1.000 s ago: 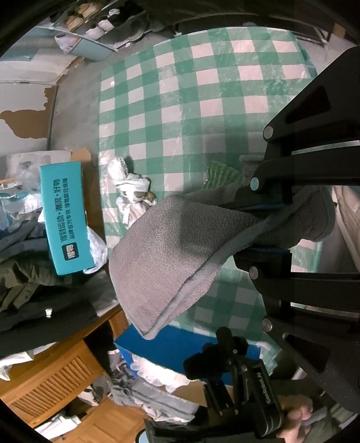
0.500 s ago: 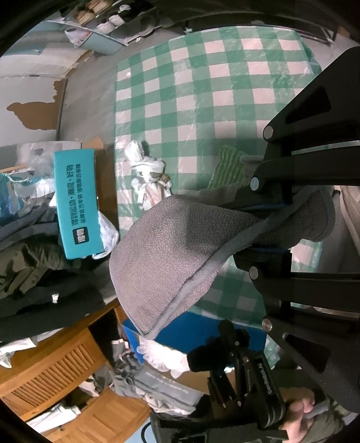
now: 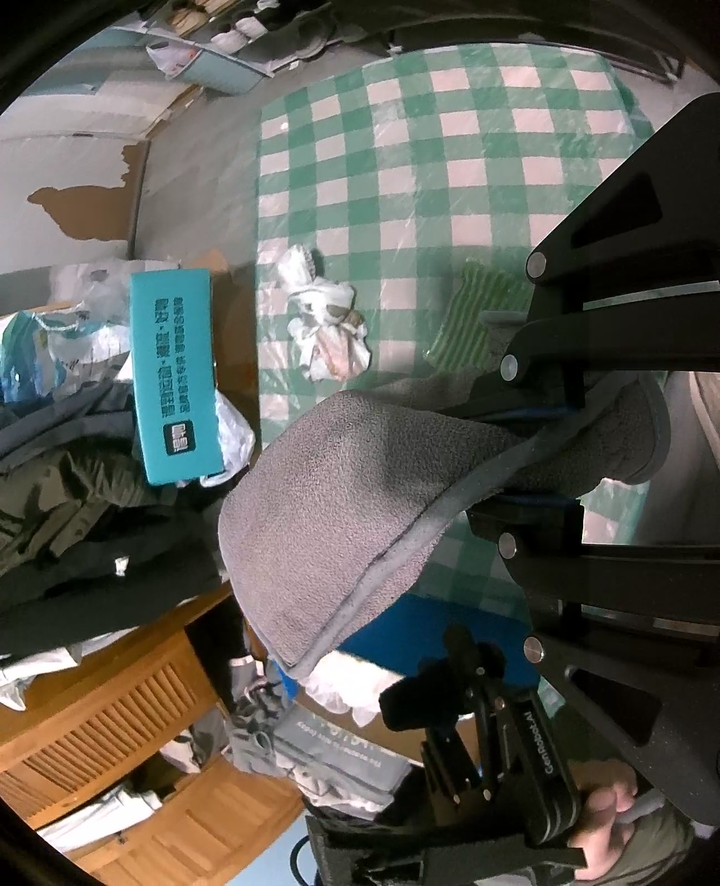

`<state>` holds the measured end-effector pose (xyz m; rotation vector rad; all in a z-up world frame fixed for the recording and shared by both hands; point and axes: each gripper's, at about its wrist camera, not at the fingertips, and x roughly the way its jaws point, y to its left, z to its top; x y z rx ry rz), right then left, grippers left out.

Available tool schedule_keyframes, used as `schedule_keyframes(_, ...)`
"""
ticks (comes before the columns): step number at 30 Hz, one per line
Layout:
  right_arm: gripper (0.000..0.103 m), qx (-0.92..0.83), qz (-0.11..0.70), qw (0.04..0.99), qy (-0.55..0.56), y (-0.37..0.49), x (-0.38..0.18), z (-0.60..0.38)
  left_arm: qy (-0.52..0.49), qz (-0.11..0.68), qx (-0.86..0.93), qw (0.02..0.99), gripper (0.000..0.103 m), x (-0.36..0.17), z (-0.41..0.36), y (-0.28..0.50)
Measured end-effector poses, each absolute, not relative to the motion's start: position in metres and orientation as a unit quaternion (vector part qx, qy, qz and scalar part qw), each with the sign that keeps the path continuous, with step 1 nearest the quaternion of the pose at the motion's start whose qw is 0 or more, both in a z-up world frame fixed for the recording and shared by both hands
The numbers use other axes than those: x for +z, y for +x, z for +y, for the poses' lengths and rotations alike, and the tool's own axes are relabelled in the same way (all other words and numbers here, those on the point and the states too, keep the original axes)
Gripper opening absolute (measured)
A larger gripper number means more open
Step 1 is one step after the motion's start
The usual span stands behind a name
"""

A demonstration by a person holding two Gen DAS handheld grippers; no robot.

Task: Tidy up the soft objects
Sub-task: 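Lift the grey fleece mitt up off the table with the right tool, then carry the grey fleece mitt over the box with the right tool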

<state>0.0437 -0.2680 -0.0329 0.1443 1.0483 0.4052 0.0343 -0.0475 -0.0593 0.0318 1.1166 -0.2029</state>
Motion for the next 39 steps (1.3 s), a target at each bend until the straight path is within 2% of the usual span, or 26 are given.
schedule_keyframes(20, 0.017, 0.245, 0.483, 0.839, 0.052, 0.053, -0.017, -0.203, -0.011, 0.513, -0.069, 0.856, 0.041, -0.046, 0.006, 0.025)
schedule_keyframes(39, 0.017, 0.305, 0.487, 0.818, 0.024, 0.066, -0.012, -0.105, -0.048, 0.51, -0.005, 0.859, 0.041, -0.052, 0.089, 0.02)
